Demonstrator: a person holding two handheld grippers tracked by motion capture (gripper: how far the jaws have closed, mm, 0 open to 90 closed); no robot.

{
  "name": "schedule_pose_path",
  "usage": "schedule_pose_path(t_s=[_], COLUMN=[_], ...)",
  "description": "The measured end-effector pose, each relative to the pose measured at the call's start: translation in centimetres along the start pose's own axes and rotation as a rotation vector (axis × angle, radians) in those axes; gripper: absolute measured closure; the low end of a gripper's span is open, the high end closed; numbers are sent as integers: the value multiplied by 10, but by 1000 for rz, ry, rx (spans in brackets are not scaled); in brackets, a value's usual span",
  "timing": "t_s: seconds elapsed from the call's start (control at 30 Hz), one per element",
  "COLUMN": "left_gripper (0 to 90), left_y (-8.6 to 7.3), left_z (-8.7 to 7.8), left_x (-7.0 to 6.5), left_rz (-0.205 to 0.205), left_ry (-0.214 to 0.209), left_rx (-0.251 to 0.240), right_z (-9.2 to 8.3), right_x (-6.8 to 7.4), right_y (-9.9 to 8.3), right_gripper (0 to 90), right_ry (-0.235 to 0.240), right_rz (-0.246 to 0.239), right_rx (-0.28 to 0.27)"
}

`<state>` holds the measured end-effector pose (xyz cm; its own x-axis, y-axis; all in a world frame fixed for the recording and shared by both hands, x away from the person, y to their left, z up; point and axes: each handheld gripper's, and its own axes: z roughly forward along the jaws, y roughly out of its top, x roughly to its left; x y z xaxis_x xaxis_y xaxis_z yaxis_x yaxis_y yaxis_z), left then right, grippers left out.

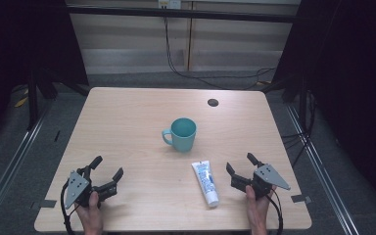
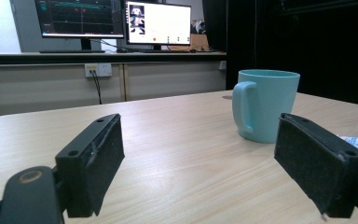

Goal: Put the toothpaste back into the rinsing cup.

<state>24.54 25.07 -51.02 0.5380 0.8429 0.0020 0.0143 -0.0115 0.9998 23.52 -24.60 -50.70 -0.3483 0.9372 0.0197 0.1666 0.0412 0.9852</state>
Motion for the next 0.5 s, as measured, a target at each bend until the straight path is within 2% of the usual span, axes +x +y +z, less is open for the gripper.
schedule_pose_path(t_s=[0.17, 0.2, 0.3, 0.4, 0.47, 0.5], left_gripper=[156, 156, 156, 156, 156, 156], left_y=[0, 0, 0, 0, 0, 0], left_z=[0, 0, 0, 0, 0, 0], left_x=[0, 0, 0, 0, 0, 0], left_rz=[0, 1, 1, 1, 0, -1], left_ry=[-1, 1, 1, 0, -1, -1], left_rx=[0, 0, -1, -1, 0, 0], right_z=[1, 2, 3, 5, 10, 10], right_x=[0, -1, 0, 2, 4, 4], right_y=[0, 1, 1, 2, 3, 3], right_gripper=[132, 132, 133, 132, 134, 134], right_ry=[1, 21, 5, 13, -22, -22], right_rz=[0, 4, -2, -24, -36, -36], right_rx=[10, 14, 31, 55, 99, 99])
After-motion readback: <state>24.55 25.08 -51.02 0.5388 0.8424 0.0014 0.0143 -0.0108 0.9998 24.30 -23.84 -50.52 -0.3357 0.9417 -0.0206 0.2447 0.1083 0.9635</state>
